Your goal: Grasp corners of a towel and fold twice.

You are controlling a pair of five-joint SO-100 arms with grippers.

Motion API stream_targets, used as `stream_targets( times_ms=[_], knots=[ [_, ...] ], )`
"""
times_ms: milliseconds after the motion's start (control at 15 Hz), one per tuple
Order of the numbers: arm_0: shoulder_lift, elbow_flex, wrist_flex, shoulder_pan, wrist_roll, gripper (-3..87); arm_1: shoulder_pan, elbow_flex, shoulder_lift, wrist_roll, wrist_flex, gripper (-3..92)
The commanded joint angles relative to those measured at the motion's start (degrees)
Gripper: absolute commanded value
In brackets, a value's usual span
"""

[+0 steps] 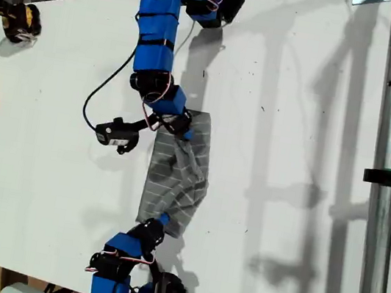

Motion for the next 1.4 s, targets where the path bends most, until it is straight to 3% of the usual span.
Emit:
stream_targets(
  times_ms=[0, 333, 667, 1067, 1333],
  knots=[
    [3.43, 0.88, -1.93, -7.38, 3.69, -1.6, 6.68, 2.11, 7.56, -2.9, 0.18, -0.2],
    [9.32, 5.19, -4.22, -22.06, 9.4, -1.6, 18.81, 6.94, 15.29, -9.49, -0.18, -0.2],
    [10.11, 6.68, -6.94, -25.75, 12.39, -1.6, 23.12, 7.03, 16.26, -14.06, -1.93, -0.2],
    [9.84, 15.82, -12.3, -22.41, 6.94, -1.6, 15.47, 12.39, 11.95, -10.28, -4.66, -0.2],
    [8.96, 19.34, -12.48, -19.34, 1.49, -1.6, 11.43, 12.39, 5.01, -6.68, -5.01, -0.2]
  ],
)
